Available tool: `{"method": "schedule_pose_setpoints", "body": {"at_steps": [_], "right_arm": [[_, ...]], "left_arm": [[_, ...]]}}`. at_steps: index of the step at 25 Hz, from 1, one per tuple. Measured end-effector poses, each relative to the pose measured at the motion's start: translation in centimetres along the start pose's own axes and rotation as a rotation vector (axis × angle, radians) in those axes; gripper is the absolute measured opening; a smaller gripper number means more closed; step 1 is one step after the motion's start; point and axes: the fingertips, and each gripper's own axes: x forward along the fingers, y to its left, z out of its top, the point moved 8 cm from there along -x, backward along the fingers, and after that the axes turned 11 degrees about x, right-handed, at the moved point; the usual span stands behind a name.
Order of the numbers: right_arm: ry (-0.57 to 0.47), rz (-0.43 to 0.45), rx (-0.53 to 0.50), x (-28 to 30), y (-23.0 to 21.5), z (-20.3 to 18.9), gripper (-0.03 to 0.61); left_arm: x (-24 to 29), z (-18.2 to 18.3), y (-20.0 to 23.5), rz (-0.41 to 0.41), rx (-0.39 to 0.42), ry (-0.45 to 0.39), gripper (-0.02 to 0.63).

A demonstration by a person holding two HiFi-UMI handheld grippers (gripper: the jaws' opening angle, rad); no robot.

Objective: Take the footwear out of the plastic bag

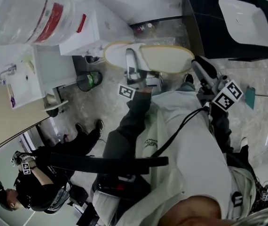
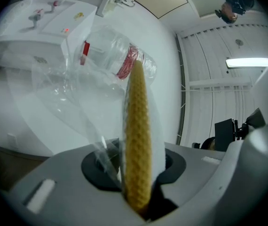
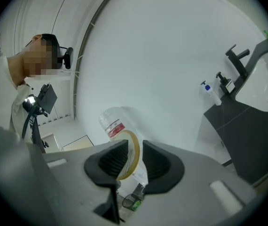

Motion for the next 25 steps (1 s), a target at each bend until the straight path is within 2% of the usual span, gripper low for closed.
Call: {"method": "schedule_pose_setpoints", "body": {"at_steps": [6, 10, 14, 19, 25], "right_arm": [[-0.132, -0.086, 0.029, -1.3, -0.1, -0.2, 0.081], [-0.192, -0.153, 0.084, -3.0, -0.5, -0.7, 0.080], [-0.209, -0.205, 0.086, -5.0, -0.8, -0.7, 0.080], [-0.202, -0.252, 0.073, -6.4, -1.3, -0.5, 0.080], [-0.232, -0.280, 0.044, -7.9, -1.7, 0.4, 0.077]], "left_arm": [[1.0, -0.9, 0.6, -0.010, -0.060, 0.051, 0.109], [0.6, -2.7, 1.1, 0.019, -0.105, 0.083, 0.109], [0.3, -4.7, 1.3, 0.043, -0.139, 0.109, 0.109], [0.1, -6.3, 1.2, 0.053, -0.141, 0.136, 0.109], [-0.4, -6.9, 0.8, 0.071, -0.132, 0.111, 0.109]]}}
